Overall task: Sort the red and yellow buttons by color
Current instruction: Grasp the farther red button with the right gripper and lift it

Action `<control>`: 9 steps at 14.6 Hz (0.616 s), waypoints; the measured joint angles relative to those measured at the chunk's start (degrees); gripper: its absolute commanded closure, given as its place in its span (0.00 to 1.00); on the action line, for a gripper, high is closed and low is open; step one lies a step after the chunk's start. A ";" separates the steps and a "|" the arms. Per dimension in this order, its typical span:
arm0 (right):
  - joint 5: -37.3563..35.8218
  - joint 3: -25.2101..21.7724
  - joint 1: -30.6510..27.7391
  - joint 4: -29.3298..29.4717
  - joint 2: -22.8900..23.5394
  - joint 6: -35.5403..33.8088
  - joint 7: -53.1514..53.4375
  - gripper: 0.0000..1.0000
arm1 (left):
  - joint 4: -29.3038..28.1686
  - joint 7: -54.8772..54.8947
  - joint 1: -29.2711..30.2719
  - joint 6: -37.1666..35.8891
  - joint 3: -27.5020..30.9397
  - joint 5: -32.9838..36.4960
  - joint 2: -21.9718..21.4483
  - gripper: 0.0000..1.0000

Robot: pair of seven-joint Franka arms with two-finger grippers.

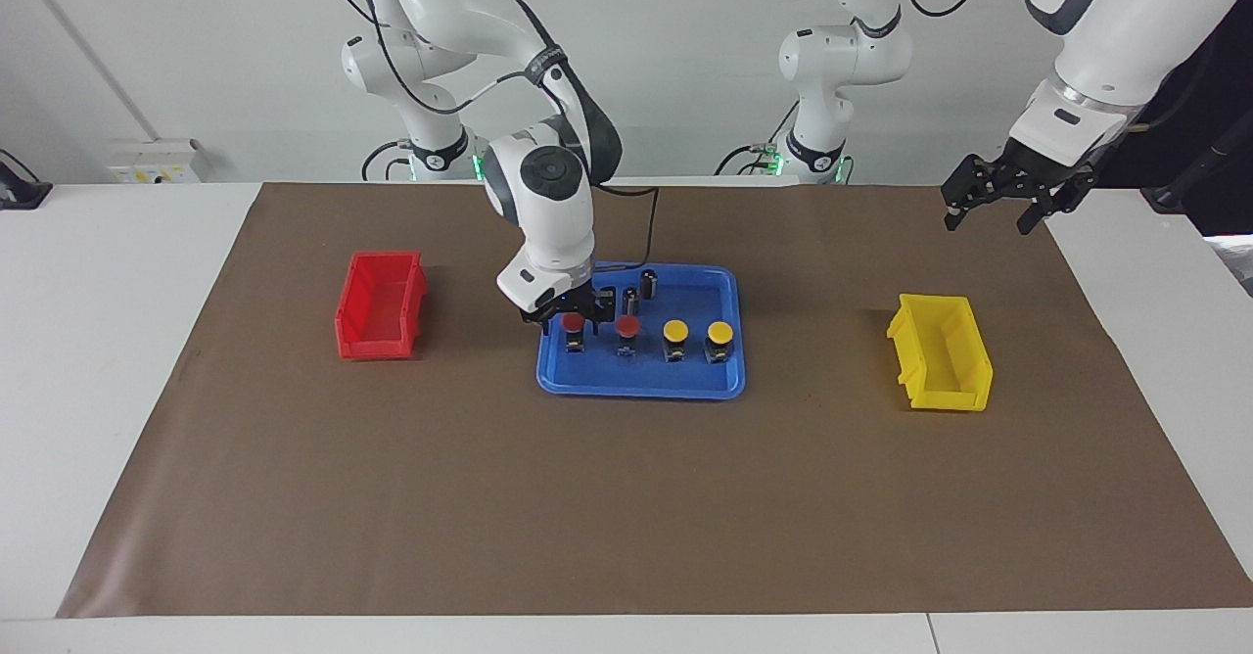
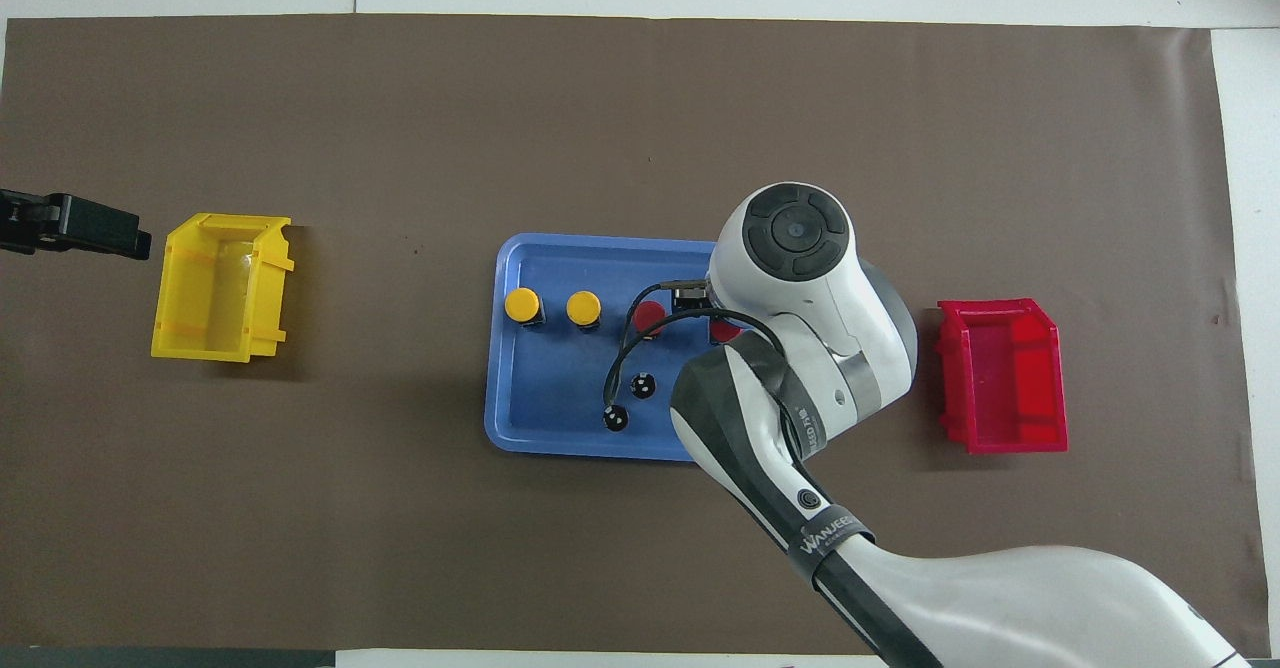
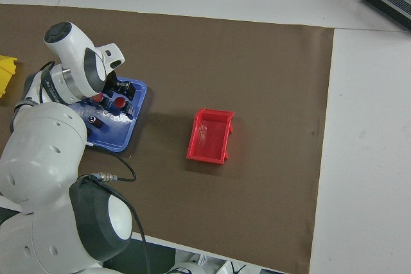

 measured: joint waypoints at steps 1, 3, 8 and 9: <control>0.00 0.04 0.11 -0.44 -0.08 0.00 0.00 0.27 | 0.00 -0.09 0.00 0.01 0.00 0.00 0.00 0.00; 0.00 0.04 0.53 -1.12 -0.36 0.00 0.00 0.29 | 0.00 -0.22 0.02 0.08 0.02 0.00 0.00 0.00; 0.00 0.07 0.86 -1.63 -0.75 0.00 -0.01 0.40 | 0.00 -0.32 0.39 0.36 0.19 0.00 0.00 0.00; 0.00 0.07 0.89 -1.70 -0.78 0.00 -0.01 0.44 | 0.00 -0.35 0.41 0.42 0.25 0.00 0.00 0.00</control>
